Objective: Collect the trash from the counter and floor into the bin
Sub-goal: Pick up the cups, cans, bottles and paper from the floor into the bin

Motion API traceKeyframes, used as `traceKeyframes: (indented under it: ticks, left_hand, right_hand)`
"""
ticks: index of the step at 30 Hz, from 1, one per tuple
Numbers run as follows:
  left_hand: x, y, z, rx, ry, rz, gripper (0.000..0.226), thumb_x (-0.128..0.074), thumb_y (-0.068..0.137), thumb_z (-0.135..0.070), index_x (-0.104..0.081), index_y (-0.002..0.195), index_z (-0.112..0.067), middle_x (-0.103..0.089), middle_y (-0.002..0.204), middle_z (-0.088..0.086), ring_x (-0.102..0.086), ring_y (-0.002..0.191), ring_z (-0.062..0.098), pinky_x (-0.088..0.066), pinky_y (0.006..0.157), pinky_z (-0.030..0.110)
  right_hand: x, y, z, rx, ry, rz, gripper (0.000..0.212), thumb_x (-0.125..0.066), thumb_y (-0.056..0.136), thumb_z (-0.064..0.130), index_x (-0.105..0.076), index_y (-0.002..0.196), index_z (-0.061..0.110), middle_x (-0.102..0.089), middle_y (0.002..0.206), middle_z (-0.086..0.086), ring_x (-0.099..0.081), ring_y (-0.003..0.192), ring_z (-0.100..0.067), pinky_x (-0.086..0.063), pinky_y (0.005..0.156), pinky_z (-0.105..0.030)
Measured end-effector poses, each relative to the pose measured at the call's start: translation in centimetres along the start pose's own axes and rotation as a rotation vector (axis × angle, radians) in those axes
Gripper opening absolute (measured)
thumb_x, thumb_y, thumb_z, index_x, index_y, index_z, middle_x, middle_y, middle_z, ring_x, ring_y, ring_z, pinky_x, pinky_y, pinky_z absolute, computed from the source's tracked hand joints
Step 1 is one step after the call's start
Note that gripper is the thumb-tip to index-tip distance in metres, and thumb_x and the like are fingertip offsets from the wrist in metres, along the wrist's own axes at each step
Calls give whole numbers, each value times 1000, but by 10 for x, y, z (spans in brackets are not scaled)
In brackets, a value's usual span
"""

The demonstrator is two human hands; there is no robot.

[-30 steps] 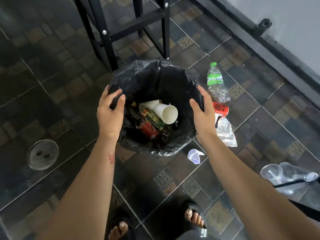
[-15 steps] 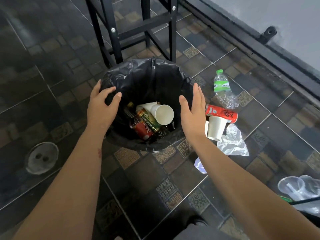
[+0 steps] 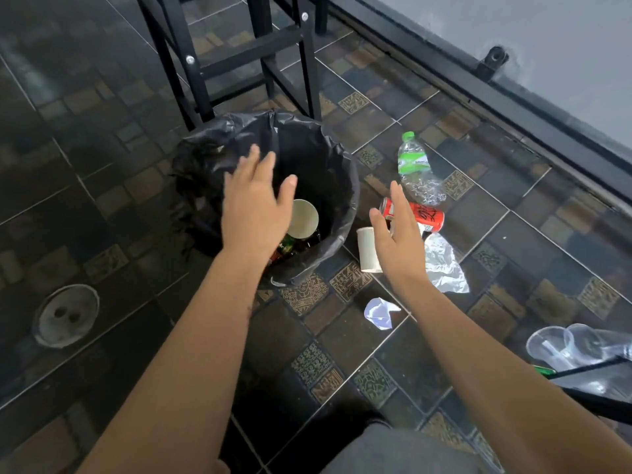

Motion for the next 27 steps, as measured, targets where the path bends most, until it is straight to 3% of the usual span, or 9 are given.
traceKeyframes:
  ticks: [7, 11, 16, 20, 27]
  left_hand:
    - [-49, -38, -122, -250, -192, 118, 54, -40, 103, -37, -33, 152, -15, -26, 160, 3, -19, 147, 20, -16, 121, 40]
    - [-101, -48, -155, -300, -220, 211, 52, -42, 103, -34, -35, 150, -16, -29, 158, 1, -27, 145, 18, -27, 114, 36]
    - [-203, -52, -113, -83, -104, 431, 56, -45, 102, -31, -27, 152, -13, -26, 158, 9, -33, 141, 27, -34, 109, 39]
    - [-249, -53, -79, 105, -66, 502, 73, -53, 98, -37, -15, 155, -13, -14, 161, 13, -28, 143, 32, -34, 110, 40]
    - [-286, -43, -54, 261, -58, 493, 93, -63, 89, -45, -4, 156, -19, -36, 144, 17, -39, 130, 34, -40, 100, 44]
  right_hand:
    - [55, -12, -71, -101, -207, -98, 59, -40, 102, 44, -22, 155, 28, -27, 160, 8, -26, 146, -16, -27, 117, -40]
    - [69, -9, -107, -145, -271, -119, 60, -48, 98, 38, -27, 153, 26, -37, 156, 3, -35, 142, -21, -33, 112, -41]
    - [49, 4, -146, -210, -365, -6, 69, -51, 96, 43, -23, 155, 21, -35, 157, -2, -31, 144, -25, -29, 116, -43]
    - [25, 19, -164, -259, -493, 81, 73, -49, 95, 52, -21, 154, 20, -35, 156, -6, -31, 144, -27, -28, 117, -46]
    - [11, 44, -167, -325, -730, 41, 80, -48, 86, 67, -27, 147, 20, -55, 137, -9, -42, 131, -34, -27, 110, -47]
Point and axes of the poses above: each hand's wrist, its own y-axis towards the middle knuckle, its own x-axis out of the back of the hand, z = x × y, the point moved 10 cm from there along y, towards the middle knuckle
